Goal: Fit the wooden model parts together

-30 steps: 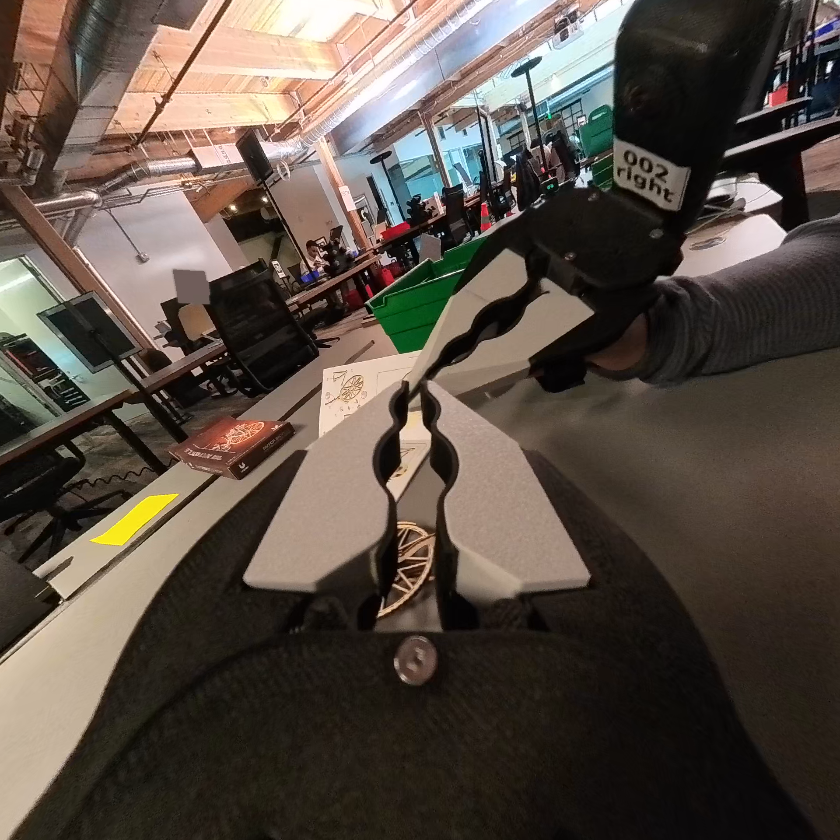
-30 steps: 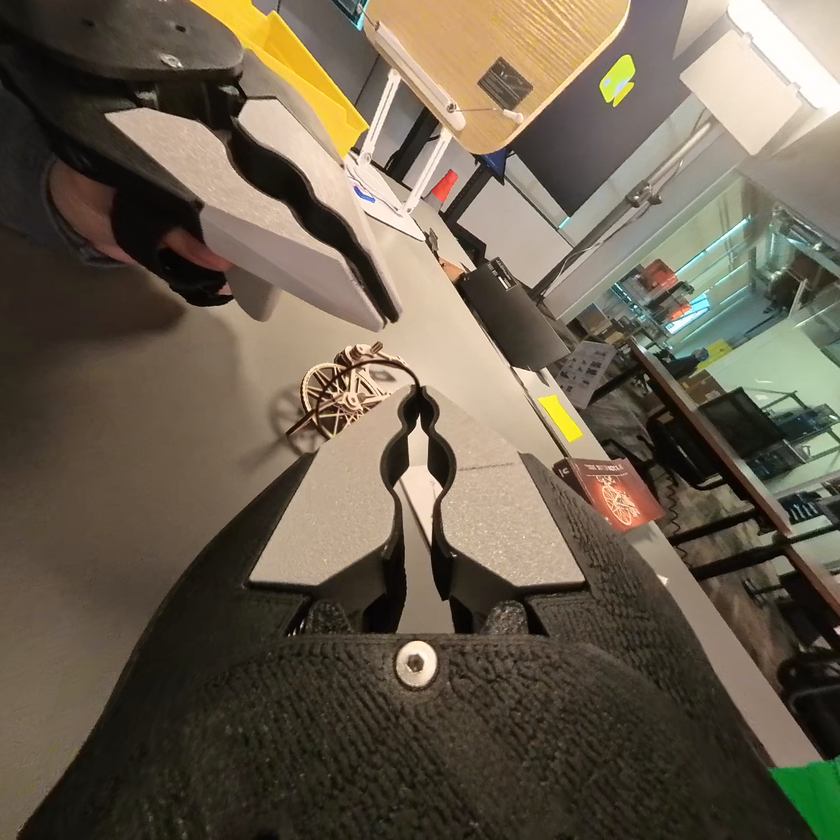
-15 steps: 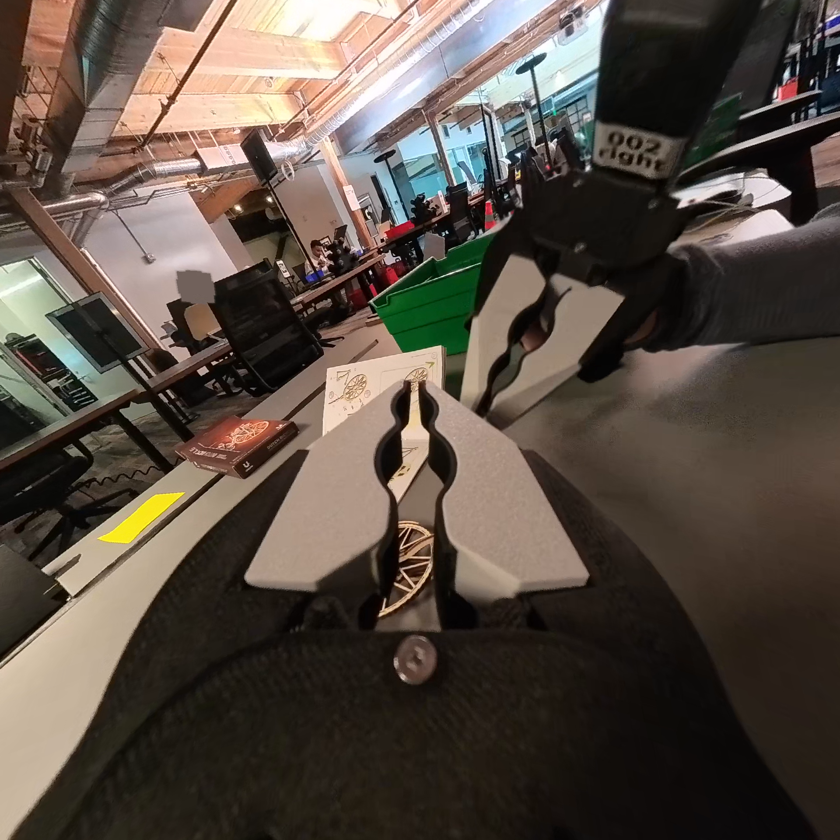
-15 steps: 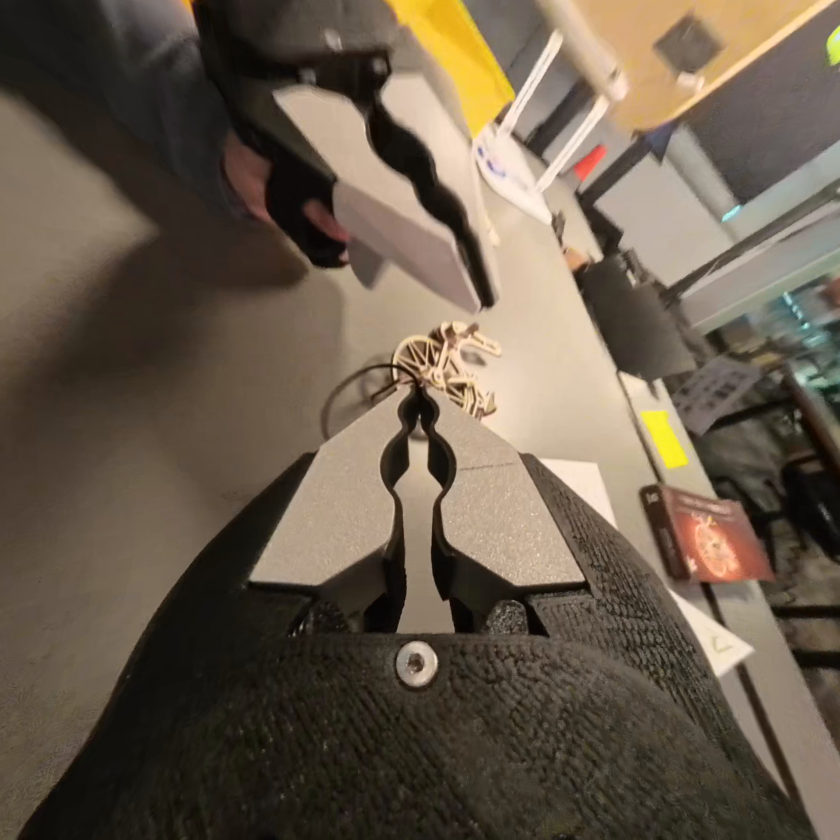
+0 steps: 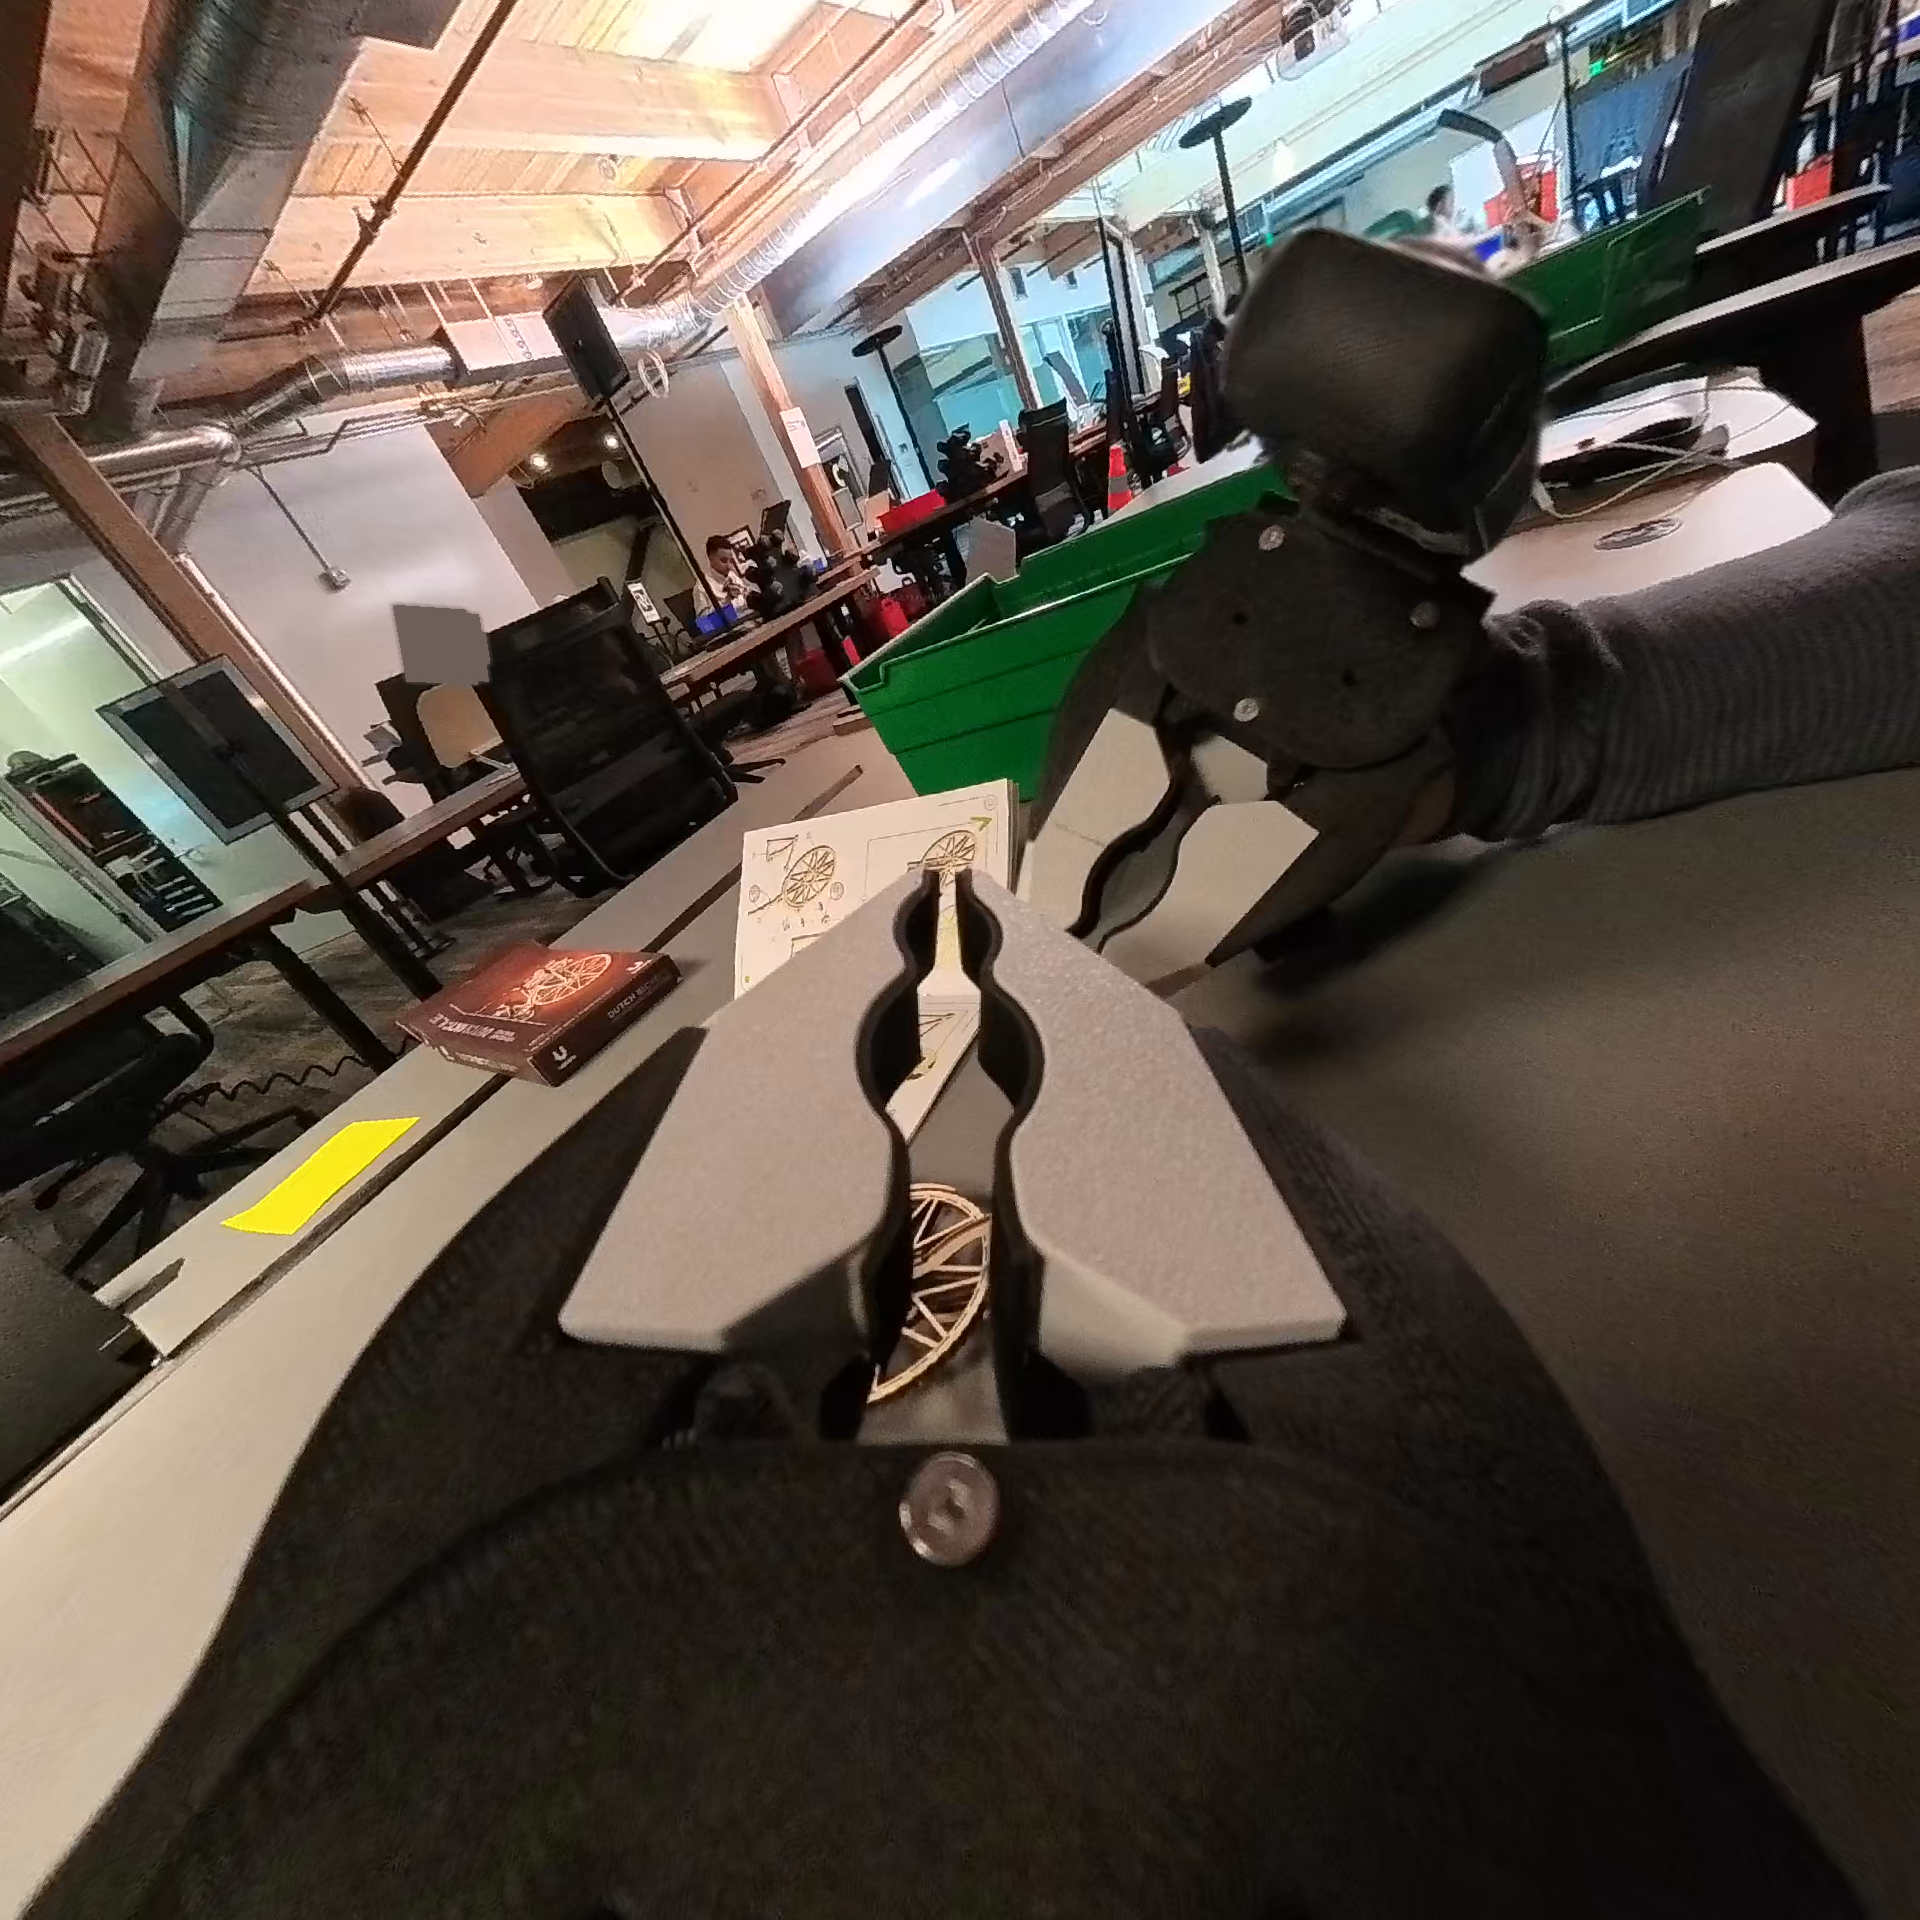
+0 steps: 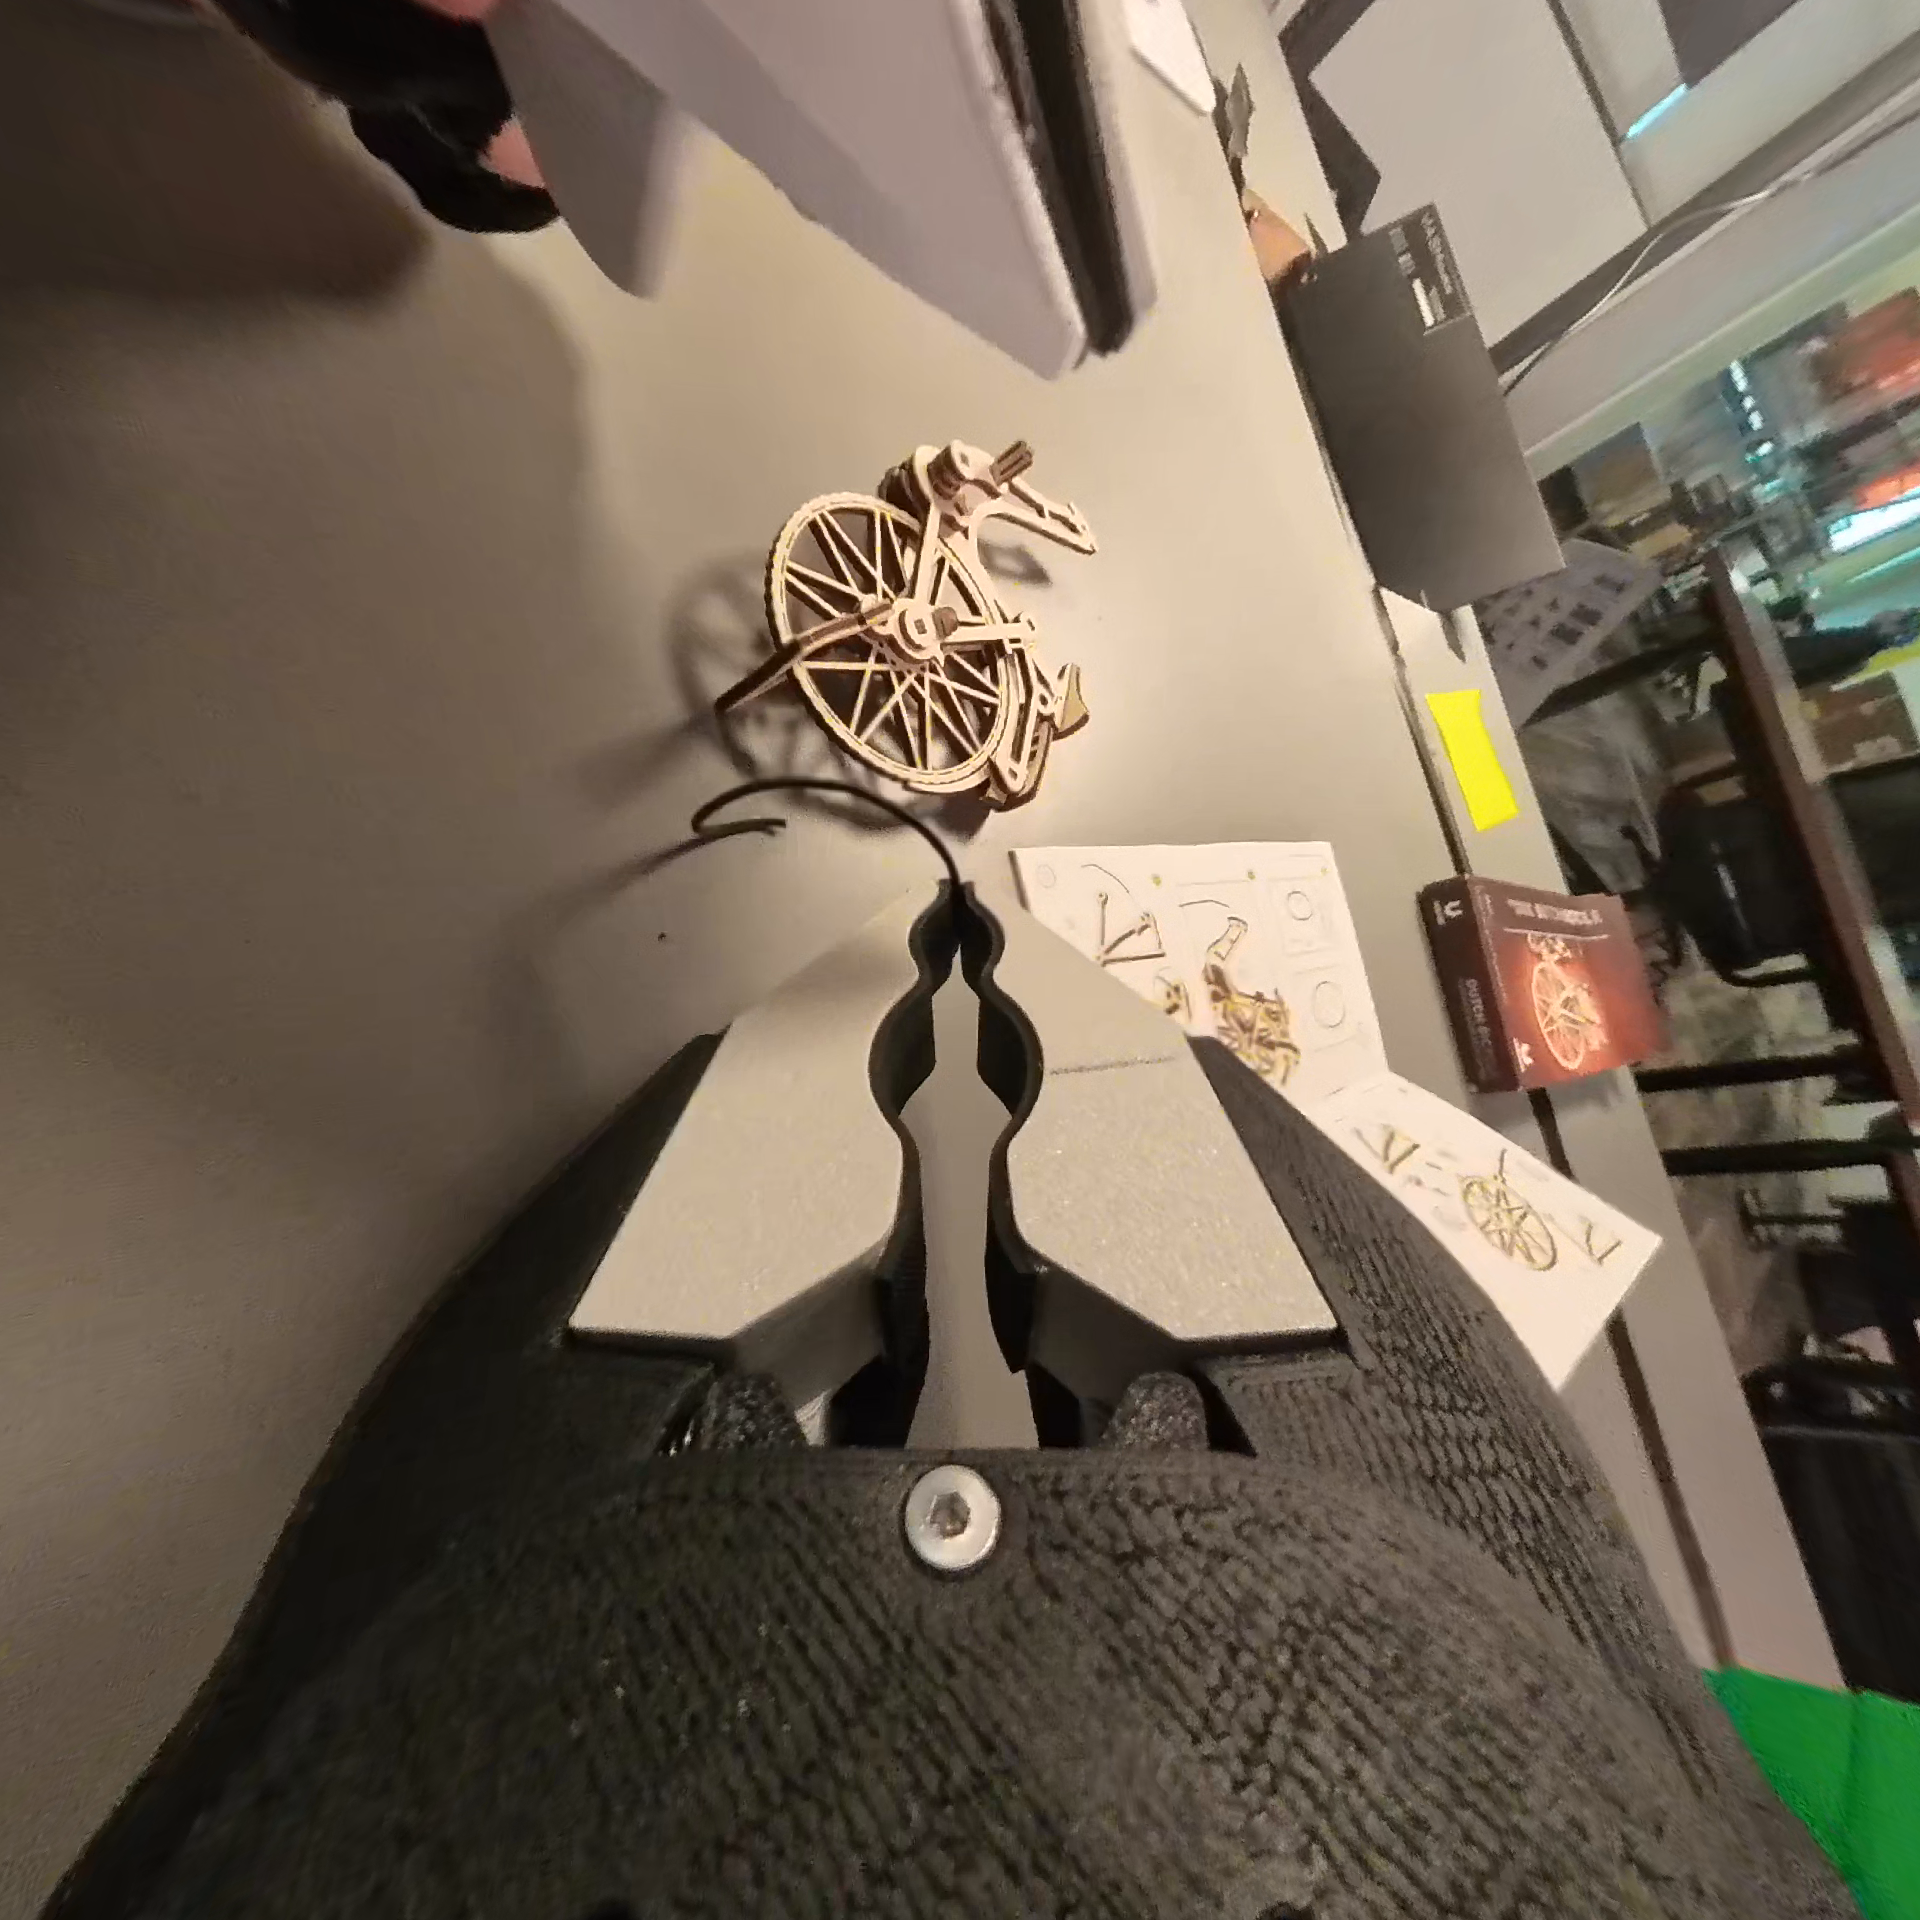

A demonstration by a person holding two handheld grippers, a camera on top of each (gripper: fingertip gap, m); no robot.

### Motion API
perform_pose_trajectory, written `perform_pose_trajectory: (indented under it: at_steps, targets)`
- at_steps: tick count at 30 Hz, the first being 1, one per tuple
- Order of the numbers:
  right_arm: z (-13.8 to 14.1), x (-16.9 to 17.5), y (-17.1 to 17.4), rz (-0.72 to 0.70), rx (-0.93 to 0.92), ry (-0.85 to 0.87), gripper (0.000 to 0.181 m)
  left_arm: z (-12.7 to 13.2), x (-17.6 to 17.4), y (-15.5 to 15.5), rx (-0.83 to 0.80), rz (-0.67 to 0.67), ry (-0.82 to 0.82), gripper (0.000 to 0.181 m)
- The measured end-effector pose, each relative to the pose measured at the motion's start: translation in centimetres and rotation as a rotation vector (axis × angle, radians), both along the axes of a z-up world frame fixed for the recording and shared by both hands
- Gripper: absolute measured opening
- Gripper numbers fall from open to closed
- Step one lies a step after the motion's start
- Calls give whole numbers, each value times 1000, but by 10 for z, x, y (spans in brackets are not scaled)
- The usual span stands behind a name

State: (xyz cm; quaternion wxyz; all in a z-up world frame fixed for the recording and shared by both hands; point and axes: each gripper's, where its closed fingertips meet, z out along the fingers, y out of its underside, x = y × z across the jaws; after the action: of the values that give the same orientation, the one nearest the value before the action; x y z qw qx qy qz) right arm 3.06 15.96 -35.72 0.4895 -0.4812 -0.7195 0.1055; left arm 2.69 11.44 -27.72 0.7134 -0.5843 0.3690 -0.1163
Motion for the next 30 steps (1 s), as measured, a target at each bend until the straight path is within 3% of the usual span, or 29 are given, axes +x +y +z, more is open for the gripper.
perform_pose_trajectory:
  at_steps: [5,17,30]
  targets:
    - [-11,4,5,-48,-94,-49,0,-1,1,0,-2,-1,3,2]
    - [-16,8,17,-108,-80,-69,0,-2,1,0,-3,1,7,2]
    - [-20,11,20,-156,-193,-69,0,-2,1,0,-7,2,3,2]
